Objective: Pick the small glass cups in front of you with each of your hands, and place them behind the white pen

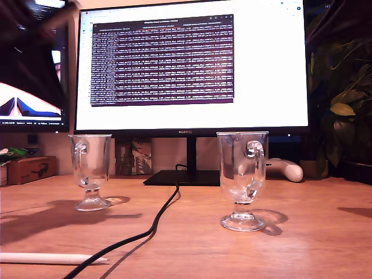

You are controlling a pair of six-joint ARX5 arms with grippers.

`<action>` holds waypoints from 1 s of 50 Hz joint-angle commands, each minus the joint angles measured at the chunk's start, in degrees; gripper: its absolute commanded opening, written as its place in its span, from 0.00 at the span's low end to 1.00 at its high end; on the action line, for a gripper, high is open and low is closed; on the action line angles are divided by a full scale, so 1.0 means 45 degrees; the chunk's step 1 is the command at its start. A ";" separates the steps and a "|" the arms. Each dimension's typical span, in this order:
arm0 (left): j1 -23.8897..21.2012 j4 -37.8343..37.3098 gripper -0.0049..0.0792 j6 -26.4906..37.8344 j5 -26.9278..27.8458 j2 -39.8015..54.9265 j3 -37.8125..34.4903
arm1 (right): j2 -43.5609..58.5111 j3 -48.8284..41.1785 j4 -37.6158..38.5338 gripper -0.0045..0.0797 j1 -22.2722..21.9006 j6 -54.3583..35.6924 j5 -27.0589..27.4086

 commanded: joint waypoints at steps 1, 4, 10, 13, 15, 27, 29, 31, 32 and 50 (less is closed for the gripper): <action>-0.0291 -0.0199 0.34 0.0267 -0.0078 0.0534 0.0476 | 0.0151 0.0248 0.0078 0.04 0.0262 -0.0384 0.0049; -0.0505 -0.0340 0.35 0.0262 -0.0306 0.1035 0.0811 | 0.0277 0.0248 0.0053 0.04 0.0418 -0.0544 0.0087; -0.0729 -0.0359 0.37 0.0282 -0.0874 0.1632 0.1141 | 0.0374 0.0248 0.0049 0.04 0.0612 -0.0549 0.0243; -0.0811 -0.0423 0.37 0.0282 -0.1044 0.1894 0.1224 | 0.0374 0.0248 0.0053 0.04 0.0699 -0.0549 0.0340; -0.0835 -0.0486 0.37 0.0282 -0.1166 0.2035 0.1243 | 0.0374 0.0248 0.0053 0.04 0.0753 -0.0554 0.0340; -0.0831 -0.0743 0.50 0.0520 -0.1933 0.2608 0.1307 | 0.0384 0.0248 0.0087 0.04 0.0937 -0.0554 0.0330; -0.0831 -0.0709 0.50 0.0520 -0.1938 0.2647 0.1307 | 0.0384 0.0248 0.0102 0.04 0.0962 -0.0559 0.0340; -0.0831 -0.0568 0.50 0.0515 -0.1928 0.2773 0.1307 | 0.0384 0.0248 0.0102 0.04 0.0986 -0.0559 0.0340; -0.0831 -0.0544 0.50 0.0515 -0.1928 0.2803 0.1307 | 0.0384 0.0248 0.0102 0.04 0.0986 -0.0559 0.0340; -0.0831 0.0044 0.50 0.0510 -0.1923 0.3653 0.1307 | 0.0384 0.0282 -0.0102 0.04 0.1054 -0.0432 0.0301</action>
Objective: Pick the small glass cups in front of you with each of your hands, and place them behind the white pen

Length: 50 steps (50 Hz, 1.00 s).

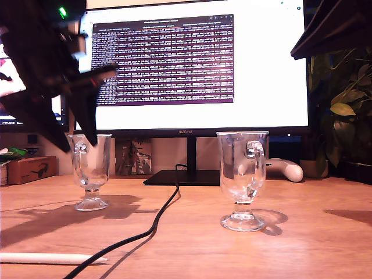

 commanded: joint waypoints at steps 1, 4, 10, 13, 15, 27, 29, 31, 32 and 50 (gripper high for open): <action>-0.0034 0.0141 0.50 0.0102 -0.0010 0.0291 0.0151 | 0.0044 0.0306 -0.0131 0.04 0.0175 0.0087 -0.0015; -0.0034 0.0199 0.50 0.0102 -0.0015 0.0418 0.0151 | 0.0053 0.0432 -0.0612 0.04 0.0359 0.0107 -0.0015; -0.0034 0.0466 0.48 0.0102 -0.0019 0.0442 0.0151 | 0.0364 0.0840 -0.1817 0.06 0.0816 0.0102 0.0005; -0.0034 0.0505 0.46 0.0107 -0.0019 0.0442 0.0175 | 0.0729 0.1195 -0.3031 0.13 0.1054 0.0049 0.0010; -0.0034 0.0495 0.45 0.0107 -0.0010 0.0442 0.0180 | 0.1005 0.1399 -0.3706 0.22 0.1219 -0.0073 0.0005; -0.0034 0.0486 0.45 0.0204 0.0058 0.0442 0.0194 | 0.2992 0.2181 -0.5489 0.40 0.2229 0.0024 0.0719; -0.0034 0.0500 0.45 0.0204 0.0063 0.0442 0.0194 | 0.3264 0.2283 -0.5663 0.40 0.2365 0.0053 0.0996; -0.0034 0.0549 0.45 0.0209 0.0068 0.0442 0.0194 | 0.3536 0.2404 -0.5770 0.40 0.2521 0.0121 0.1224; -0.0034 0.0578 0.45 0.0209 0.0083 0.0442 0.0194 | 0.3657 0.2453 -0.5799 0.40 0.2579 0.0121 0.1530; -0.0029 0.0782 0.45 0.0534 0.0107 0.0442 0.0199 | 0.5489 0.4221 -0.5853 0.40 0.3604 0.0107 0.2705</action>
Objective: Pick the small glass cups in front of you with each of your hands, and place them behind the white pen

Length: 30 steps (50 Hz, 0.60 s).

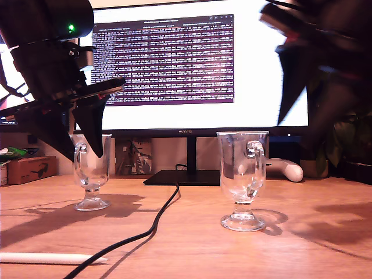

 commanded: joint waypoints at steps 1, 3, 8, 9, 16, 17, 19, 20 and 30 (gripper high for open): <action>-0.0029 0.0121 0.45 0.0131 0.0029 0.0214 0.0199 | 0.0262 0.0117 0.0039 0.40 0.0165 0.0024 0.0087; -0.0034 0.0121 0.45 0.0131 0.0039 0.0214 0.0199 | 0.0379 0.0185 0.0010 0.40 0.0209 0.0024 0.0160; -0.0029 0.0117 0.45 0.0141 0.0121 0.0214 0.0199 | 0.0719 0.0204 -0.0209 0.40 0.0223 0.0029 0.0335; -0.0029 0.0121 0.45 0.0141 0.0121 0.0214 0.0199 | 0.0782 0.0204 -0.0296 0.40 0.0223 0.0029 0.0355; -0.0034 0.0126 0.45 0.0369 0.0141 0.0214 0.0199 | 0.1137 0.0204 -0.0335 0.40 0.0248 0.0058 0.0364; -0.0034 0.0131 0.45 0.0369 0.0151 0.0214 0.0199 | 0.1151 0.0204 -0.0301 0.40 0.0282 0.0092 0.0364; -0.0034 0.0136 0.45 0.0369 0.0160 0.0214 0.0199 | 0.1190 0.0204 -0.0189 0.40 0.0340 0.0155 0.0369; -0.0034 0.0146 0.45 0.0369 0.0160 0.0214 0.0199 | 0.1205 0.0204 -0.0121 0.40 0.0374 0.0199 0.0369; -0.0034 0.0160 0.45 0.0418 0.0160 0.0214 0.0199 | 0.1394 0.0204 0.0049 0.39 0.0471 0.0287 0.0369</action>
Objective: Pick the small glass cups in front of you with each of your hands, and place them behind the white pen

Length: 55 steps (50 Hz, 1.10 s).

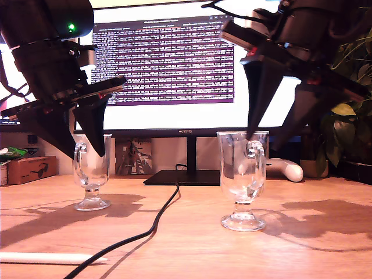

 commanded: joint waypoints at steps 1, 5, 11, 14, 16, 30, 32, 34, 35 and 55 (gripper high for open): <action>-0.0034 0.0092 0.45 0.0165 0.0010 0.0214 0.0199 | 0.0180 0.0000 0.0112 0.39 0.0131 0.0058 0.0005; -0.0034 0.0097 0.45 0.0189 0.0010 0.0214 0.0199 | 0.0311 0.0000 0.0117 0.38 0.0151 0.0238 0.0010; -0.0034 0.0102 0.45 0.0189 0.0010 0.0214 0.0199 | 0.0597 0.0000 0.0126 0.35 0.0151 0.0272 0.0005; -0.0034 0.0102 0.45 0.0194 0.0015 0.0214 0.0199 | 0.0787 0.0000 0.0199 0.35 0.0185 0.0272 0.0000; -0.0034 0.0102 0.45 0.0194 0.0010 0.0214 0.0199 | 0.0899 0.0000 0.0223 0.35 0.0219 0.0272 0.0000; -0.0019 0.0165 0.45 0.0194 0.0005 0.0214 0.0199 | 0.1103 0.0005 0.0554 0.05 0.0510 -0.0092 -0.0044; -0.0019 0.0185 0.45 0.0194 0.0005 0.0214 0.0199 | 0.1103 0.0005 0.0583 0.04 0.0544 -0.0097 -0.0044; -0.0024 0.0204 0.45 0.0194 0.0010 0.0214 0.0199 | 0.1103 0.0005 0.0597 0.04 0.0549 -0.0136 -0.0044; -0.0024 0.0214 0.45 0.0194 0.0010 0.0214 0.0199 | 0.1103 0.0005 0.0617 0.04 0.0559 -0.0141 -0.0044; 0.0029 -0.0044 0.19 0.0534 -0.0272 0.0214 0.0199 | 0.1103 0.0005 0.0835 0.04 0.0617 -0.0709 -0.0024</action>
